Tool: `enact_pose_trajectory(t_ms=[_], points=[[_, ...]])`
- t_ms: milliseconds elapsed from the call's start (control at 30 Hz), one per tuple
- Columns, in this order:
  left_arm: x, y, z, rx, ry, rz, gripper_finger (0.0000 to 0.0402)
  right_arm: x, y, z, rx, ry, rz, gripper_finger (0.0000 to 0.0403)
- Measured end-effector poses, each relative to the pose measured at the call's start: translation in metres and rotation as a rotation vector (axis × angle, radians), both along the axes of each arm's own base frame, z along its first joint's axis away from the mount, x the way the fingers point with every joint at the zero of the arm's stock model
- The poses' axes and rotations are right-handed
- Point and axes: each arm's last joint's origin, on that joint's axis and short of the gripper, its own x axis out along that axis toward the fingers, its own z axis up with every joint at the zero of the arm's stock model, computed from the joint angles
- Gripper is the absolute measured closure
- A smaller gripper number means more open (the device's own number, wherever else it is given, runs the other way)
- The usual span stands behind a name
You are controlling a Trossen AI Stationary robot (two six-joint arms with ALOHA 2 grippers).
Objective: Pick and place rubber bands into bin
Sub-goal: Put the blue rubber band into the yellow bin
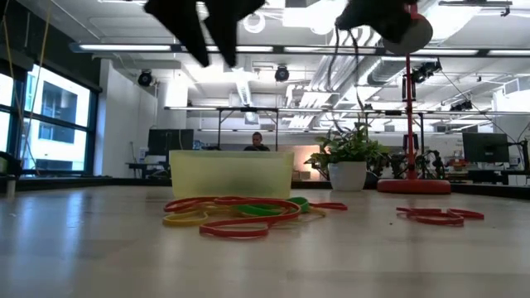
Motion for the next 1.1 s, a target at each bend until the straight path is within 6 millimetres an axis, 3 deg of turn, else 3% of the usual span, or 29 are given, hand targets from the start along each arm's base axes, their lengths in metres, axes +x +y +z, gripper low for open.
enact_pose_trajectory(t_ms=[200,433,700,1100], points=[[-0.028,-0.009,0.009,0.072,0.021,0.089,0.0215,0.019,-0.03,0.015,-0.035,-0.154,0.027,0.0403],[-0.082,-0.021,-0.001,0.066,-0.099,0.257,0.0215,0.031,-0.071,0.022,-0.071,-0.243,0.021,0.0403],[-0.127,-0.03,-0.027,-0.068,-0.394,0.405,0.0215,0.059,-0.114,-0.001,-0.021,-0.267,0.035,0.0403],[-0.142,-0.039,-0.054,-0.116,-0.451,0.435,0.0215,0.092,-0.16,-0.057,0.091,-0.244,0.007,0.0402]])
